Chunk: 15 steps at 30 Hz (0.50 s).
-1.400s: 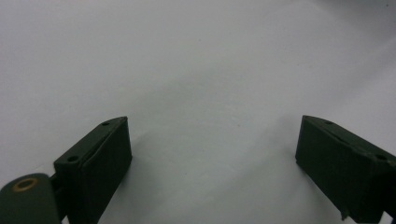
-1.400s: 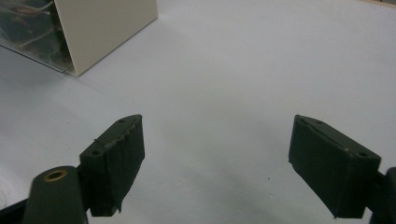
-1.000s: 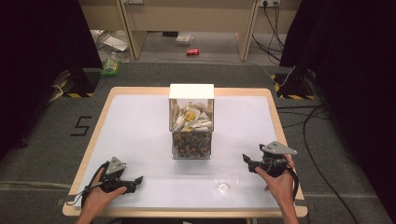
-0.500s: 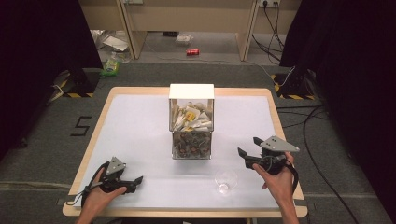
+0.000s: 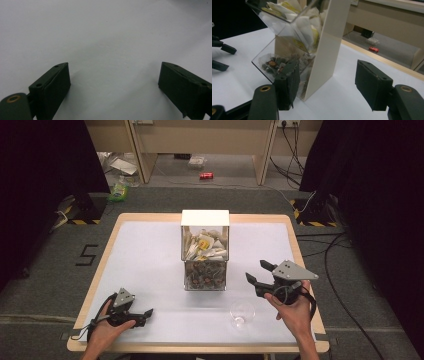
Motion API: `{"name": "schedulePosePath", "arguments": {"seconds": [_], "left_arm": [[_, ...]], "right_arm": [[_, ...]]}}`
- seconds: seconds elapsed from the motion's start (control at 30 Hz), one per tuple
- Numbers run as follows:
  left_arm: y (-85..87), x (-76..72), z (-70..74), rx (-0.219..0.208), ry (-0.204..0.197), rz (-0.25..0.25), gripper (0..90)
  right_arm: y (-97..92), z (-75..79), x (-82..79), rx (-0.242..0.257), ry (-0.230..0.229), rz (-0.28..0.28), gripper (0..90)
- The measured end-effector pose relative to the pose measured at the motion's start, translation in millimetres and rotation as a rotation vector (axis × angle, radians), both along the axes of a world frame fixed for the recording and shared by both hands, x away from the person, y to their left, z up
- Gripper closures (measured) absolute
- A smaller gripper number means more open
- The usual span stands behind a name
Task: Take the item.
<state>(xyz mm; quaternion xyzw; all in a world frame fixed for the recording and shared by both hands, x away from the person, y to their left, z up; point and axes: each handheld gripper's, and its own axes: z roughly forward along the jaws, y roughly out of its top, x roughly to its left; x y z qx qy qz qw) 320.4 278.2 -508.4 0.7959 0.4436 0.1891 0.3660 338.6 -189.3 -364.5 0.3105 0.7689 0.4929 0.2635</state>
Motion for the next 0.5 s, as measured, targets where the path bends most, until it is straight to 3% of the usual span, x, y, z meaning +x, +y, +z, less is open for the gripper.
{"name": "schedulePosePath", "arguments": {"seconds": [0.5], "left_arm": [[-0.2,-0.1,-0.2,-0.003,-0.002,0.002,9.6]], "right_arm": [[25.1,24.9,2.6,0.008,-0.053,0.089,45.9]]}}
